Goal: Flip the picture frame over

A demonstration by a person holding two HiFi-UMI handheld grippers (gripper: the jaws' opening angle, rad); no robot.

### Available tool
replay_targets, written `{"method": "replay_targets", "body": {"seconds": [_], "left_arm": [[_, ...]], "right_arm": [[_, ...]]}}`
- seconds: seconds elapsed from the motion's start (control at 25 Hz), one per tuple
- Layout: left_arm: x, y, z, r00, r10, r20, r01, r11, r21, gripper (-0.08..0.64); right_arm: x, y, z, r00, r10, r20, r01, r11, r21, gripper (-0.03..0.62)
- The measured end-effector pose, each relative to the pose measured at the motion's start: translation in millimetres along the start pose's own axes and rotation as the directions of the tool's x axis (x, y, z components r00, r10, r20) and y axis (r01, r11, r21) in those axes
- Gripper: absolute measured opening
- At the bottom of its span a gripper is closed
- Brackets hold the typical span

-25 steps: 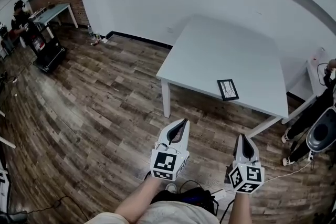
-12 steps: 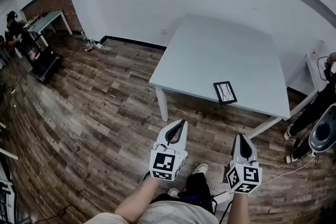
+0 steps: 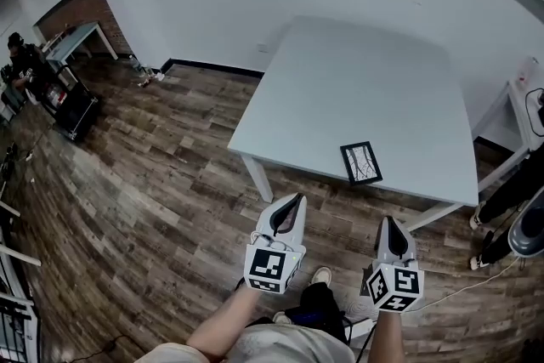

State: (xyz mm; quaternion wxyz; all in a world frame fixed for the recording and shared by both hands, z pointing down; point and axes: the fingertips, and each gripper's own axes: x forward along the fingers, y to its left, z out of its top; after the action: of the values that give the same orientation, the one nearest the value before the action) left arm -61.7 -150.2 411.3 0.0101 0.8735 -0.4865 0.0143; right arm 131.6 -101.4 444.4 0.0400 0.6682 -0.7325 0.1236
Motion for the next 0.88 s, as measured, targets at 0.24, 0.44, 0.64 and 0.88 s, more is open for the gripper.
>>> {"method": "replay_targets", "body": {"seconds": [0.24, 0.44, 0.64, 0.88], "left_arm": [[61, -9, 5, 0.999, -0.007, 0.050, 0.006, 0.999, 0.031, 0.002], [97, -12, 8, 0.997, 0.004, 0.078, -0.007, 0.999, 0.037, 0.002], [126, -12, 11, 0.996, 0.021, 0.091, -0.023, 1.000, 0.021, 0.001], [143, -6, 2, 0.999, -0.002, 0.050, 0.002, 1.000, 0.006, 0.001]], "right_arm": [[54, -40, 5, 1.000, 0.024, -0.019, -0.024, 0.999, 0.035, 0.026], [87, -65, 8, 0.999, 0.036, -0.030, -0.035, 0.998, 0.044, 0.026], [110, -80, 10, 0.998, 0.051, -0.046, -0.049, 0.998, 0.037, 0.026], [127, -77, -3, 0.995, 0.055, -0.089, -0.047, 0.995, 0.086, 0.026]]}}
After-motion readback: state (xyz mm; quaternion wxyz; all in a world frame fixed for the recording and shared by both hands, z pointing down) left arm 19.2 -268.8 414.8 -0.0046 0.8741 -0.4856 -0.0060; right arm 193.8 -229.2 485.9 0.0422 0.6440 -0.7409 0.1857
